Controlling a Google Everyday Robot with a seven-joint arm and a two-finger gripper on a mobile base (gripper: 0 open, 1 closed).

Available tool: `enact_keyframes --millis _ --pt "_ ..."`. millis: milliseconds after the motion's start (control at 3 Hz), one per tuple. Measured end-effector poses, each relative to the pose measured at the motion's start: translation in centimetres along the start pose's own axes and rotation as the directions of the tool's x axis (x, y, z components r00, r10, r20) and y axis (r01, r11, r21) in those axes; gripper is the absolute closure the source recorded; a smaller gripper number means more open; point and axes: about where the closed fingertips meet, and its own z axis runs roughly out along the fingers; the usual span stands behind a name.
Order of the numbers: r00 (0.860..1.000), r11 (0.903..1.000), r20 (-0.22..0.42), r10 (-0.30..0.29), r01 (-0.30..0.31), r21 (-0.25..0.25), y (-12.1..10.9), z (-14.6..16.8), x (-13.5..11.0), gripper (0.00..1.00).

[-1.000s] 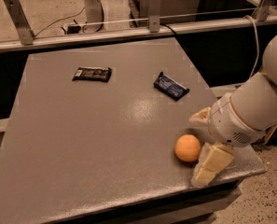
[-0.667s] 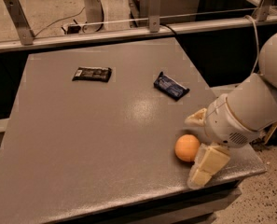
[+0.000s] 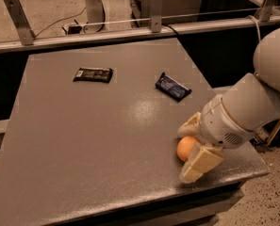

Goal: Move orange near rxbar blueberry

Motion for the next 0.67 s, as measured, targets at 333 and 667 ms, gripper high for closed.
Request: enact_keyframes --millis 333,667 --pt "0.999 0.9992 -0.041 -0.032 0.033 0.021 0.1 0.19 -0.07 0.42" --pt "0.996 0.9969 -0.068 -0.054 0.057 0.053 -0.52 -0.28 0.11 0.73"
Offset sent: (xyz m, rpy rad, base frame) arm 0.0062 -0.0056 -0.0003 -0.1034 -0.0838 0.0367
